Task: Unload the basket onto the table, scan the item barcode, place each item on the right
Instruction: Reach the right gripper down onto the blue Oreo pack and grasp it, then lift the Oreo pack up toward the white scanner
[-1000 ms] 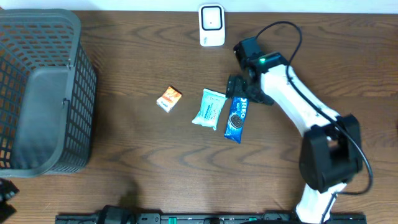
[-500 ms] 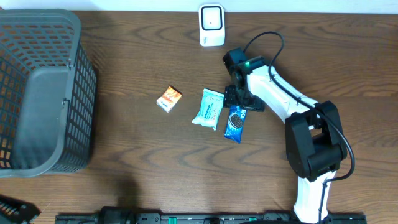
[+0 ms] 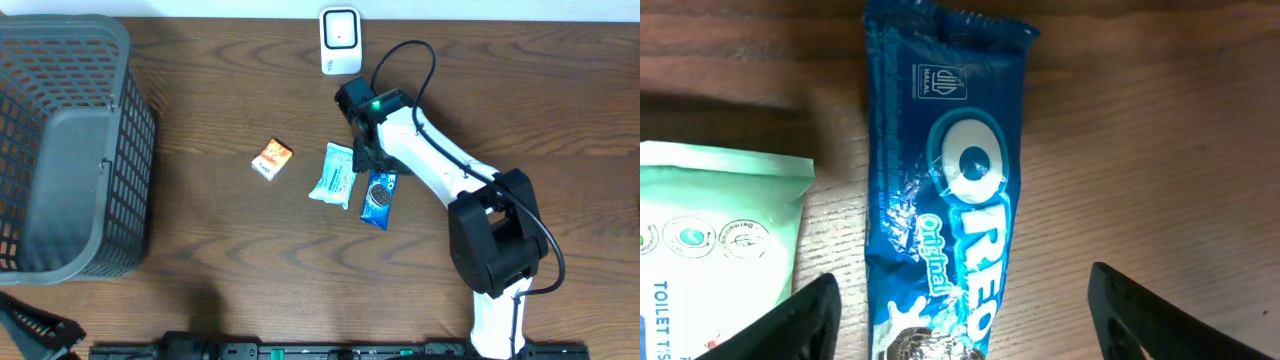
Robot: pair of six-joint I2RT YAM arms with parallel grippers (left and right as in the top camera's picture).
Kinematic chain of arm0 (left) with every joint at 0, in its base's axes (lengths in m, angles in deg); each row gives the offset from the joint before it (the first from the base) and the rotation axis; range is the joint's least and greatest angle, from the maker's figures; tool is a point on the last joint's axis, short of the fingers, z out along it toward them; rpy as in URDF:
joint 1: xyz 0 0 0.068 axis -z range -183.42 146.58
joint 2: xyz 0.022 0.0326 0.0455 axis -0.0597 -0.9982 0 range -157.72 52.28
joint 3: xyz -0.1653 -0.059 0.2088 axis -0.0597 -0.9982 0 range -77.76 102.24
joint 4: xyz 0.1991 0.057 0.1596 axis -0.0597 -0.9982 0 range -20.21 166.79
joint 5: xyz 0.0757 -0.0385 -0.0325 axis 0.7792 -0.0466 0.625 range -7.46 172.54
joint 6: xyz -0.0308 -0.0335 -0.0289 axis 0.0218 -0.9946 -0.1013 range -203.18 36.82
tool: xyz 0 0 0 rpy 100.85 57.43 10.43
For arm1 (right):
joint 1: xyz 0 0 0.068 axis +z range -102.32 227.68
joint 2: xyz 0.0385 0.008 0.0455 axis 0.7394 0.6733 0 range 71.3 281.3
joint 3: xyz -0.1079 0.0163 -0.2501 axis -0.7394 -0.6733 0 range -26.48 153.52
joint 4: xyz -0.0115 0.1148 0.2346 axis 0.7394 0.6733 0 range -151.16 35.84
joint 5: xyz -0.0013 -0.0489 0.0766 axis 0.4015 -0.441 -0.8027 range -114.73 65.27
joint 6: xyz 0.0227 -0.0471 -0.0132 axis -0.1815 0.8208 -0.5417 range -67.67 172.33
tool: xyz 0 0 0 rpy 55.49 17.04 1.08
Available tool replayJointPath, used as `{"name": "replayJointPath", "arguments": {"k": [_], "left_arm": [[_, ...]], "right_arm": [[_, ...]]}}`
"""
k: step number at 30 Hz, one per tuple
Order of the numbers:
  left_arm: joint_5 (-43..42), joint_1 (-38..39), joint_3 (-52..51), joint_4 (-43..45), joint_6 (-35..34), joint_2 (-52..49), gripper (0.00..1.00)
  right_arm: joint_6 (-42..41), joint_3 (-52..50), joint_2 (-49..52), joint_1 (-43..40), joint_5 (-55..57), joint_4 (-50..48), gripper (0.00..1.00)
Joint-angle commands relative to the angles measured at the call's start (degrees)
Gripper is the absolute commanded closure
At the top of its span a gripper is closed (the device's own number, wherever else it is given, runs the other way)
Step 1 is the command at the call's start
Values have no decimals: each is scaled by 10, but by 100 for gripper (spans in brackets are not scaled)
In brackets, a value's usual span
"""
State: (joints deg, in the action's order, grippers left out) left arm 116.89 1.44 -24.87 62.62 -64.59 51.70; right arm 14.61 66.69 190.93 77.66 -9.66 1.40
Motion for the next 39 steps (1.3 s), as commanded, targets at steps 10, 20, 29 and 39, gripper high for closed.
{"name": "replayJointPath", "arguments": {"k": [10, 20, 29, 39], "left_arm": [[-14, -27, -15, 3, -5, 4, 2], [-14, -33, -17, 2, -5, 4, 2], [-14, -33, -17, 1, -5, 4, 2], [-14, -34, -17, 1, -5, 4, 2]], "right_arm": [[-50, 13, 113, 50, 53, -3, 32], [-130, 15, 130, 48, 148, 61, 88], [15, 99, 130, 42, 24, 144, 99], [503, 178, 86, -58, -661, 220, 99]]}}
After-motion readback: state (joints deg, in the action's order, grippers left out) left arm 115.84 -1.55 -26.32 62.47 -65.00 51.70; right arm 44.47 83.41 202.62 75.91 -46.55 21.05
